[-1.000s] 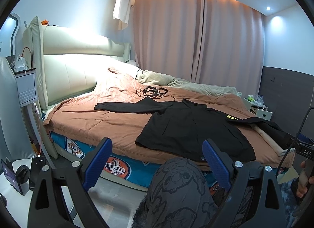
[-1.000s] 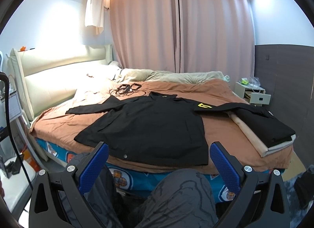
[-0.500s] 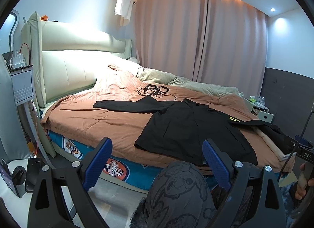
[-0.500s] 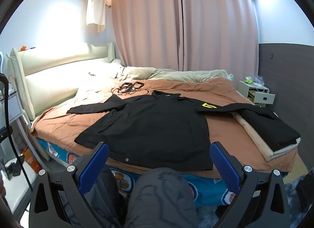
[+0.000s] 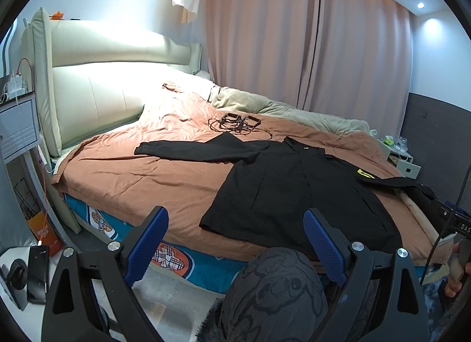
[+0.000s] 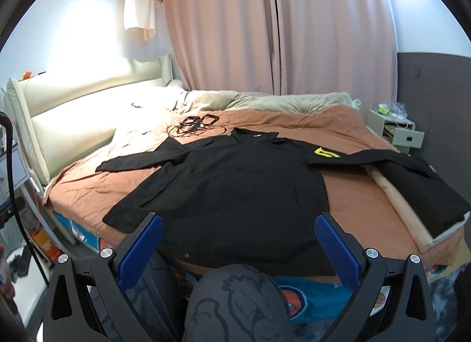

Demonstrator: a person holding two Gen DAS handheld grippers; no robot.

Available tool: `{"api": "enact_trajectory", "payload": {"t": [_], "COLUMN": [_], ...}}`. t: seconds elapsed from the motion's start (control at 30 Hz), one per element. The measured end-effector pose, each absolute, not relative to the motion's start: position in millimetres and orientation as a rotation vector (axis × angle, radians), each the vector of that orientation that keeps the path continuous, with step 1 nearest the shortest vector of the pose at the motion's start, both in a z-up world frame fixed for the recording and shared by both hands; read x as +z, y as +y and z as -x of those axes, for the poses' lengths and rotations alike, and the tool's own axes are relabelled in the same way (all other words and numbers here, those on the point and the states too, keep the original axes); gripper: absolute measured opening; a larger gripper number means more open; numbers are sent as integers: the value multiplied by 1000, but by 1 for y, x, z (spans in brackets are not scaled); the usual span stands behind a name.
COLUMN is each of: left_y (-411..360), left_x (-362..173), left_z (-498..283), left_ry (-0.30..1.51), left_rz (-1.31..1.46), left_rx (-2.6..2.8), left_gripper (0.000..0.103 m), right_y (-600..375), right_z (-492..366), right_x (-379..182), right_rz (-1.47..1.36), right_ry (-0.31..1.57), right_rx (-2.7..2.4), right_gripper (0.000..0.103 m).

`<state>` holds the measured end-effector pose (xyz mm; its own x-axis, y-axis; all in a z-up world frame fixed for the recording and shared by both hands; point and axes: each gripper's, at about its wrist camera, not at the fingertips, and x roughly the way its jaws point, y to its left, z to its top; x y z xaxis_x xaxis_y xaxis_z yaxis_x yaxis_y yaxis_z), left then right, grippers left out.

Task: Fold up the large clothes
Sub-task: 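Lower both tools to the jacket and close the left tool on its sleeve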

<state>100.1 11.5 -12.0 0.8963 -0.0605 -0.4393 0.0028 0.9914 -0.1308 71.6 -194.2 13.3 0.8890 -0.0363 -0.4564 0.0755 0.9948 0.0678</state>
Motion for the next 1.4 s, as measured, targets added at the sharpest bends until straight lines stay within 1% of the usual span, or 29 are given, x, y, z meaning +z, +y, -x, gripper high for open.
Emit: {"api": "enact_trajectory", "payload": {"t": [0.57, 0.77, 0.9, 1.03, 1.1, 1.23, 1.3, 1.4], "left_y": [55, 77, 99, 119, 131, 152, 163, 178], "left_x": [-31, -37, -43, -50, -55, -65, -71, -78], "left_z": [-239, -284, -322, -355, -376, -410, -428, -451], "left_ry": [548, 575, 596, 619, 638, 665, 675, 686], "left_rz": [177, 187, 218, 258, 287, 337, 359, 383], "left_rx": [41, 65, 86, 103, 110, 118, 123, 142], "left_gripper": [95, 93, 86, 79, 74, 71, 69, 68], "right_y": [-180, -169, -163, -158, -154, -150, -148, -143], "right_z": [-220, -279, -314, -355, -372, -407, -424, -449], "right_x": [-3, -8, -15, -24, -28, -39, -44, -52], "right_rz": [-139, -175, -215, -246, -254, -276, -287, -301], "right_ry": [546, 563, 585, 613, 626, 655, 670, 697], "right_rx": [-3, 47, 67, 81, 83, 88, 92, 103], "right_gripper": [103, 97, 92, 90, 86, 82, 76, 73]}}
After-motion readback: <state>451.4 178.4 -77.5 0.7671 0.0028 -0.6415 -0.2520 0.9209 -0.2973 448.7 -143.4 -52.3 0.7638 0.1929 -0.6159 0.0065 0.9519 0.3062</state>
